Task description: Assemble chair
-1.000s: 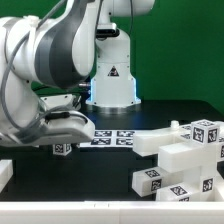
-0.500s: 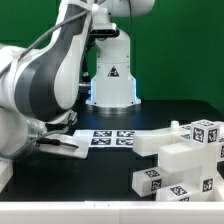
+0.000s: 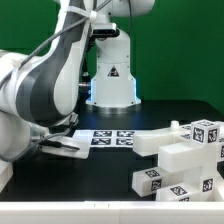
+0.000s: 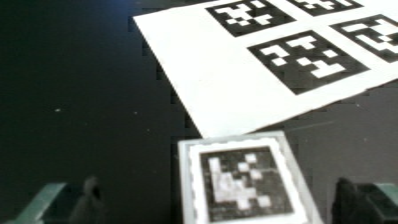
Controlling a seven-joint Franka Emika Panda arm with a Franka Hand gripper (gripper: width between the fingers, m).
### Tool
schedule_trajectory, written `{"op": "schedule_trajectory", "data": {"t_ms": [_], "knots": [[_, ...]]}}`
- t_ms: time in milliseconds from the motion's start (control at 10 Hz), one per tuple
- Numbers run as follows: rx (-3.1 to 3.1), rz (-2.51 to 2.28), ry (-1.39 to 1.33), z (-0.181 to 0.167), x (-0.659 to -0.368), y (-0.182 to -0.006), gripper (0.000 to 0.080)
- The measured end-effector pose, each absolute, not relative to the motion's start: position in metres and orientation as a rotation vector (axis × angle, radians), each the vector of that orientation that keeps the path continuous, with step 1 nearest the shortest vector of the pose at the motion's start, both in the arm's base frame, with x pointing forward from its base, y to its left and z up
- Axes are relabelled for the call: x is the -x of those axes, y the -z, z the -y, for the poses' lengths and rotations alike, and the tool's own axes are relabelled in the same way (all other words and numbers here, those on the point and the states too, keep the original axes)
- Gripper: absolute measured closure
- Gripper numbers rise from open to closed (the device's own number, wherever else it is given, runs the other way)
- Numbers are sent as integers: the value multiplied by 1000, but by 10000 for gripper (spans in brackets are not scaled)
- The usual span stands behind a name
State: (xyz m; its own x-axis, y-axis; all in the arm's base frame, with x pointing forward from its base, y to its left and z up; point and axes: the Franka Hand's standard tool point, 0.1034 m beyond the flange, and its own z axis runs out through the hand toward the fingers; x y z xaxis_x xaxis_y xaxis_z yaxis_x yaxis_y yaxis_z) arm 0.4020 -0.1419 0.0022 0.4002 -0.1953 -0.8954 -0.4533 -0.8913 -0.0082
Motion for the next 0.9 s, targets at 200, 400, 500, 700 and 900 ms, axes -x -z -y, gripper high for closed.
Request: {"op": "schedule_trajectory", "data": {"t_ms": [200, 400, 500, 700, 900], "knots": [[2409, -571, -1489, 142, -402, -2, 523], [2408, -571, -1489, 142, -402, -2, 518], [2409, -571, -1489, 142, -402, -2, 518], [2437, -565, -1457, 138, -412, -13, 518], [2607, -517, -1214, 123, -450, -52, 518]]}}
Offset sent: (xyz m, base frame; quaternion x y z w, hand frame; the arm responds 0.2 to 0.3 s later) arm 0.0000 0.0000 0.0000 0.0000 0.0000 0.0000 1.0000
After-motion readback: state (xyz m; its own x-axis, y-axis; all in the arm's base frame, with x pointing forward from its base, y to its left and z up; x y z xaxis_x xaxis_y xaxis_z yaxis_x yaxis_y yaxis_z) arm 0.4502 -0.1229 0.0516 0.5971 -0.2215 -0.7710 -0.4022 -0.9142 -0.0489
